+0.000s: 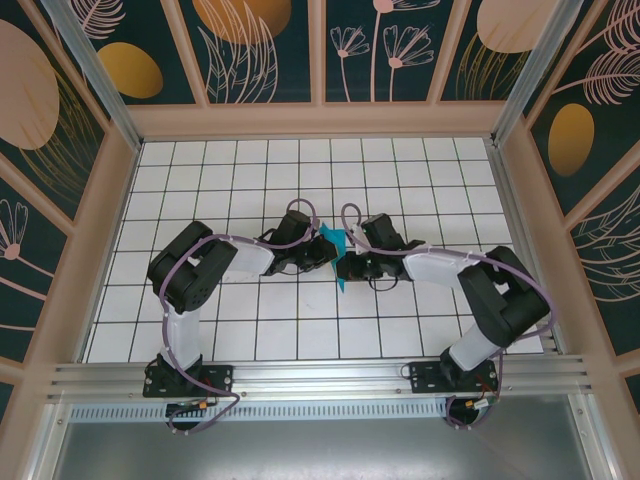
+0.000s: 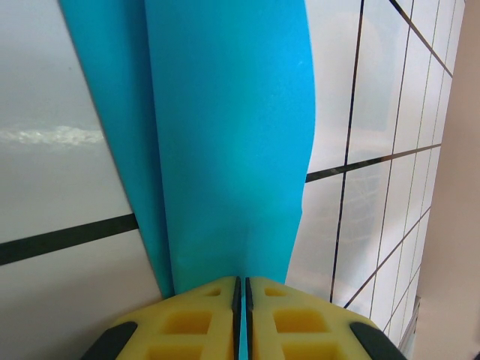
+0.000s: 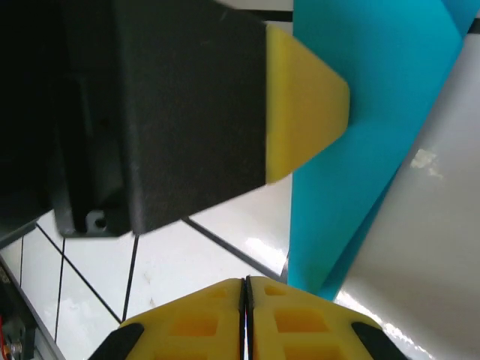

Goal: Fold a paper plane with a square sheet of paper (pick it up from the middle)
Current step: Fold the wing for the fifth time at the center of the table.

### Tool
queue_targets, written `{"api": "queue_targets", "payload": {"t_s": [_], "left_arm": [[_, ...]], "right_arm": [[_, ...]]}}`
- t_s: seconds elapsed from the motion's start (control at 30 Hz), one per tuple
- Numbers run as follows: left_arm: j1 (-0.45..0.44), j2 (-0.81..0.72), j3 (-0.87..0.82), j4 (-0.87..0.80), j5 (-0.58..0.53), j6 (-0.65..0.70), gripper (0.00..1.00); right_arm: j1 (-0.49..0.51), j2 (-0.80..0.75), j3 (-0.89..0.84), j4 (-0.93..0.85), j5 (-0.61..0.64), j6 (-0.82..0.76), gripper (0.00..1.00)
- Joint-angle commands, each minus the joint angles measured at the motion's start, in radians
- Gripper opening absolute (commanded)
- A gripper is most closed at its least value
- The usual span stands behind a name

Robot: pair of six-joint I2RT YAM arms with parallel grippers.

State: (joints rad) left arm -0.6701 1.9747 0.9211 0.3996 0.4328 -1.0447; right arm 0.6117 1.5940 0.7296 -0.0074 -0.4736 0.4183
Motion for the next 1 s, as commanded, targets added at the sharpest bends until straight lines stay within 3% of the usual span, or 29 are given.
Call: {"api": "queue_targets", "payload": {"t_s": [0.0, 0.33, 0.53, 0.97], "left_arm": [[0.003, 0.03, -0.013, -0.106, -0.077, 0.015, 0.14], [0.007, -0.013, 0.092, -0.159, -0.065, 0.122, 0.17], [0.034, -0.104, 0.091, -0.159, -0.154, 0.232, 0.19], [0.041, -0.035, 0.106, -0.082, -0.047, 0.269, 0.19]], "right_arm": [[0.005, 0.051, 0.017, 0.003, 0.021, 0.02, 0.13], [-0.007, 0.093, -0.045, -0.051, 0.029, -0.036, 0.13], [-0.022, 0.079, -0.079, -0.071, 0.01, -0.065, 0.13], [-0.022, 0.101, -0.064, -0.071, -0.009, -0.067, 0.13]]}}
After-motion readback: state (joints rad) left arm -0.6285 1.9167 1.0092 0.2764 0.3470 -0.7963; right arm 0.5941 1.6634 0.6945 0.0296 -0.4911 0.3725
